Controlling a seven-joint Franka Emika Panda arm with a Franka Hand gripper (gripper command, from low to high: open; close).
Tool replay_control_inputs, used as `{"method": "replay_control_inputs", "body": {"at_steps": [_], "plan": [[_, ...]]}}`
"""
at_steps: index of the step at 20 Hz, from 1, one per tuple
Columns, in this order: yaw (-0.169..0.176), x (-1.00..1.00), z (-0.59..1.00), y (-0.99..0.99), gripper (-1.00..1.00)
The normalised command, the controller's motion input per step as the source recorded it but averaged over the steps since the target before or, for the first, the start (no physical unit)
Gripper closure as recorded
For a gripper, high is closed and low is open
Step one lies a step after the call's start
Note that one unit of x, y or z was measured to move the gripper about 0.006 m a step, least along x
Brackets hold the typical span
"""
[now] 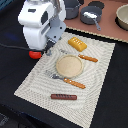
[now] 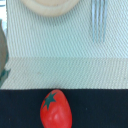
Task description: Interact with the objects in diverse but meaningful ways.
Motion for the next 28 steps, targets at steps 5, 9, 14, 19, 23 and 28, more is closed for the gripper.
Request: {"method": "replay_control_inputs", "body": {"at_steps": [5,9,14,19,23,28], "plan": [[0.000,0.58,0.49,-0.41,-1.00],[0.000,0.55,0.43,-0.43,-1.00],[0.000,0.52,0.35,-0.44,-1.00],[0.000,0.63,0.32,-0.49,-1.00],[0.000,0.68,0.30,-0.52,-1.00],[0.000,0.78,0.40,-0.50,-1.00]]}}
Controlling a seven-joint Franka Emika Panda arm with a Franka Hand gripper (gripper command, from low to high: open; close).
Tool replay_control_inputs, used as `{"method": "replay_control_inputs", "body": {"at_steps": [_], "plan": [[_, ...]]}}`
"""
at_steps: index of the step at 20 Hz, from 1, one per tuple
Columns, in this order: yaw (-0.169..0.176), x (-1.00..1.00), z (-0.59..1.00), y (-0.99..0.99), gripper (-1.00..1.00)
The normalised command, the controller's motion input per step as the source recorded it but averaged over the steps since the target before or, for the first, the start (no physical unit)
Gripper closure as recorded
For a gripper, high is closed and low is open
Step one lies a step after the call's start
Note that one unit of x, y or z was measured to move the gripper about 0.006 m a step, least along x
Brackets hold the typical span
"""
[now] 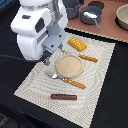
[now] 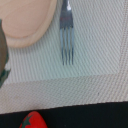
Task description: Interact with the objects in diverse but meaningful ways.
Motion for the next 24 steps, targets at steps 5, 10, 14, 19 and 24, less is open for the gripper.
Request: {"method": "replay_control_inputs", "body": {"at_steps": [5,10,14,19,24], "plan": [[0.000,0.93,0.57,-0.39,-1.00],[0.000,0.94,0.53,-0.38,-1.00],[0.000,0.87,0.40,-0.42,-1.00],[0.009,0.70,0.08,-0.52,-1.00],[0.084,0.43,0.01,-0.43,-1.00]]}}
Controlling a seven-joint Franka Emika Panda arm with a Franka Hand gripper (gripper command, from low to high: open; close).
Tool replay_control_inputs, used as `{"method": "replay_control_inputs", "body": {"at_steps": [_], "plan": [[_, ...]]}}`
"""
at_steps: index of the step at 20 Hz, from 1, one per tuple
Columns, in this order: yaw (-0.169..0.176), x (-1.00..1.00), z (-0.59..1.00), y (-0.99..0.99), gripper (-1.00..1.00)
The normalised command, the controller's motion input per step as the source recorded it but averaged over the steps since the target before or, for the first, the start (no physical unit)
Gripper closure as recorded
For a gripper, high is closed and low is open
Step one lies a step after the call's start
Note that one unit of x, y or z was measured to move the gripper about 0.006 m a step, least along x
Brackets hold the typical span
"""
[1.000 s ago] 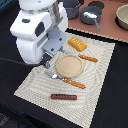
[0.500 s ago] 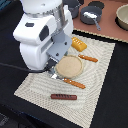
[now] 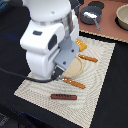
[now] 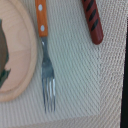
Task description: Interact with the objects in diverse but meaningful ways.
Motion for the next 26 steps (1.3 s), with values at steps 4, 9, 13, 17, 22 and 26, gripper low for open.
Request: {"method": "replay_control_inputs", "body": {"at_steps": [4,9,13,17,22,26], "plan": [[0.125,0.35,0.06,-0.34,-1.00],[0.169,0.21,0.15,-0.25,-1.00],[0.114,0.33,0.28,-0.29,-1.00],[0.007,0.64,0.27,-0.45,-1.00],[0.000,0.74,0.20,-0.42,-1.00],[0.001,0.64,0.01,-0.33,-1.00]]}}
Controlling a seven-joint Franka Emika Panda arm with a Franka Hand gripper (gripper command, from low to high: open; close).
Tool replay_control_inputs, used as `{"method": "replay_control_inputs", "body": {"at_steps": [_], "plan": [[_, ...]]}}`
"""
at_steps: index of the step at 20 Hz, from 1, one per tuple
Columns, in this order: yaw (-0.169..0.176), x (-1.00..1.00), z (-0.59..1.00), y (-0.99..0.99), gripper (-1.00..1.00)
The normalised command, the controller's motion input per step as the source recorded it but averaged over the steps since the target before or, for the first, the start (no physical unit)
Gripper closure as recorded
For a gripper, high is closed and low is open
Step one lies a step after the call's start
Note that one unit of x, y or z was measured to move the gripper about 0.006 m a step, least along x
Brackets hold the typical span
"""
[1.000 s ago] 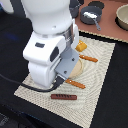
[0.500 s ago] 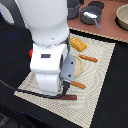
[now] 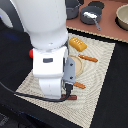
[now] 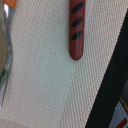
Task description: Interact with the objects in diverse but meaningful ways.
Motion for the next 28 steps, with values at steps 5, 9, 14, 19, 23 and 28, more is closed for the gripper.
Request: {"method": "replay_control_inputs", "body": {"at_steps": [5,9,14,19,23,28], "plan": [[0.002,0.50,-0.07,-0.18,-1.00],[0.000,0.48,-0.06,-0.02,-1.00],[0.000,0.33,-0.10,-0.07,-1.00],[0.000,0.38,-0.03,-0.11,-1.00],[0.000,0.42,-0.02,-0.14,-1.00],[0.000,0.42,-0.03,-0.13,-1.00]]}}
